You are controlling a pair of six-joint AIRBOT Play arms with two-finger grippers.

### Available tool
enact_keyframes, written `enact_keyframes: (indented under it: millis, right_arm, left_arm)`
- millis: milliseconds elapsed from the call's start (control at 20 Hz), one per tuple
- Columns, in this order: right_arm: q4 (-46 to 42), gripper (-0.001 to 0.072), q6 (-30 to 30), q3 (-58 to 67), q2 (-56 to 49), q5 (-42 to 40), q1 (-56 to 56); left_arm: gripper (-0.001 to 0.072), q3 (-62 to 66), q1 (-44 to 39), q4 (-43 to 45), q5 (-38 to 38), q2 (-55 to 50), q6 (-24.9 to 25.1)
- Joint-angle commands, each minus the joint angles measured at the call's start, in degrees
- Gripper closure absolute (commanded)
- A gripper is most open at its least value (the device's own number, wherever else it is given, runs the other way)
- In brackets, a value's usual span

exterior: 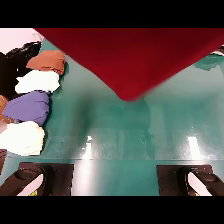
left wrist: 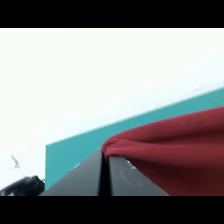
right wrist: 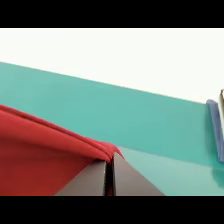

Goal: Fold the shirts.

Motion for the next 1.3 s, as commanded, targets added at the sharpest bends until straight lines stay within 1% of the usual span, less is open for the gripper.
enact_keyframes:
  millis: [0,100,200,300,400,450,500,600,700,800,900,950,1050,1150,1250]
  right_arm:
    - [-0.7,0.0697,0.0,0.0,2.2,-0.8,-0.1]
    - [-0.8,0.0697,-0.9,0.0,3.9,-0.7,-0.1]
    - [-0.7,0.0697,-2.4,0.0,5.9,-0.7,-0.1]
    - [-0.7,0.0697,-2.4,0.0,7.5,-0.7,-0.1]
    - [-0.7,0.0697,-2.2,0.0,8.2,0.1,-0.1]
    - [-0.7,0.0697,-0.9,0.0,7.9,1.1,-0.1]
    - [-0.7,0.0697,1.4,0.0,6.7,3.4,-0.1]
    - [-0.8,0.0698,3.7,0.0,1.4,11.0,-0.1]
    - [-0.8,0.0698,4.6,0.0,-6.4,18.6,-0.1]
    - [-1.2,0.0697,5.0,0.0,-15.4,22.3,-0.1]
    - [-1.9,0.0697,5.2,0.0,-24.3,22.0,-0.1]
    - [-2.1,0.0697,5.7,0.0,-28.3,20.5,-0.1]
    - [-2.0,0.0697,5.7,0.0,-35.6,14.7,-0.1]
    - [-2.0,0.0697,6.2,0.0,-40.5,9.0,-0.1]
    - [-1.5,0.0697,6.2,0.0,-44.0,5.7,0.0]
  left_arm:
    - [0.0683,4.6,0.1,-0.5,-3.6,0.3,0.7]
    - [0.0683,10.1,0.1,-2.1,-7.9,0.3,0.7]
    - [0.0683,16.4,0.1,-6.2,-12.8,0.3,0.7]
    - [0.0683,21.2,0.1,-12.0,-18.2,0.3,0.6]
    - [0.0684,22.1,0.1,-19.4,-22.4,0.3,0.2]
    - [0.0684,21.3,0.1,-22.5,-24.1,0.3,0.2]
    - [0.0684,19.1,0.1,-23.4,-25.2,0.2,0.2]
    - [0.0684,11.9,0.1,-19.8,-26.4,-1.2,-1.3]
    - [0.0684,3.0,0.1,-16.4,-27.3,-4.0,-2.2]
    - [0.0683,-5.2,0.1,-15.6,-26.0,-8.6,-2.1]
    - [0.0683,-10.8,0.1,-14.2,-20.7,-15.2,-2.1]
    - [0.0683,-12.2,0.1,-12.5,-16.8,-19.2,-2.1]
    - [0.0683,-12.3,0.1,-9.9,-9.4,-27.4,-2.2]
    - [0.0683,-12.3,0.1,-10.0,-2.6,-34.2,-2.4]
    - [0.0683,-12.3,0.1,-10.0,0.6,-38.7,-2.6]
